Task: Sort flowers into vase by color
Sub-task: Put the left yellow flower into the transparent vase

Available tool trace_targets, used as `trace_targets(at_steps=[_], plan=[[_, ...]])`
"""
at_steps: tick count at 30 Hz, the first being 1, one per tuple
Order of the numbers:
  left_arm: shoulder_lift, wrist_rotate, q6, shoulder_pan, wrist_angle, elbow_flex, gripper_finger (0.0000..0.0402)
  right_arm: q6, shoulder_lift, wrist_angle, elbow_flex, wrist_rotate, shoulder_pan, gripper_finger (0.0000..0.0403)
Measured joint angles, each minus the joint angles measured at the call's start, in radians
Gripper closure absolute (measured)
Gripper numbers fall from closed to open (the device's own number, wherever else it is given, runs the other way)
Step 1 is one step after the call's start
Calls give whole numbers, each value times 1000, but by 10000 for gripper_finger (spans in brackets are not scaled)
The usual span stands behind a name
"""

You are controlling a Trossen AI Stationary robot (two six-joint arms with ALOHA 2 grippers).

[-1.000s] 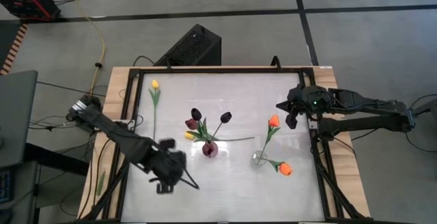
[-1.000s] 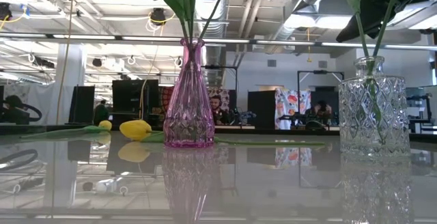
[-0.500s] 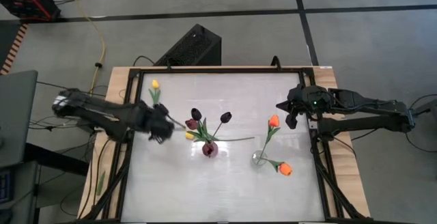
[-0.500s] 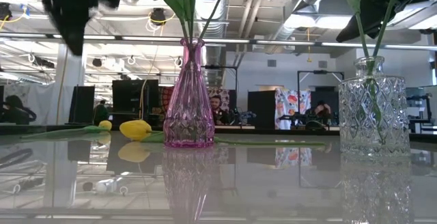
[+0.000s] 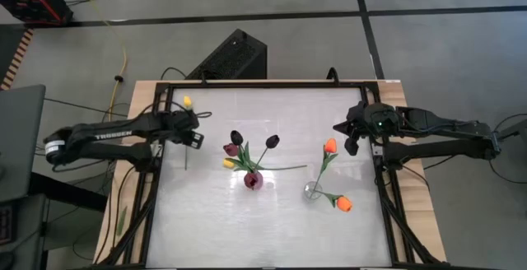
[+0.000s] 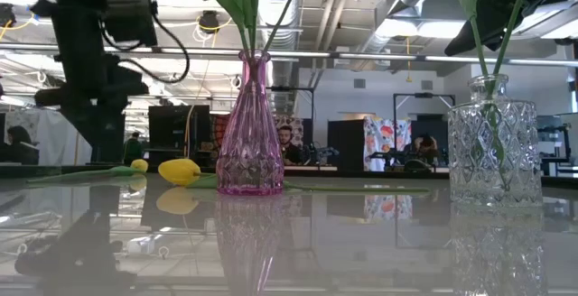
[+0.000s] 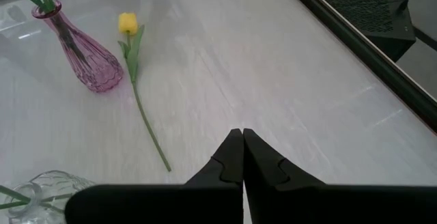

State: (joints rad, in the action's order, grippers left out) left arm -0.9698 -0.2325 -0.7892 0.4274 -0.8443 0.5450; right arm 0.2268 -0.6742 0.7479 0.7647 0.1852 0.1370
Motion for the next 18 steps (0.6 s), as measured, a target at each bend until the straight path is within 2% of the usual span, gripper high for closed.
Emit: trace_targets(at_steps=[5, 13, 18], plan=[[-56, -16, 31, 81, 39, -24, 266, 0, 0, 0, 0, 0, 0, 375], [-200, -15, 87, 129, 166, -33, 266, 1, 0, 0, 0, 0, 0, 374], [-298, -22, 89, 172, 170, -28, 266, 1, 0, 1, 0, -3, 0, 374]])
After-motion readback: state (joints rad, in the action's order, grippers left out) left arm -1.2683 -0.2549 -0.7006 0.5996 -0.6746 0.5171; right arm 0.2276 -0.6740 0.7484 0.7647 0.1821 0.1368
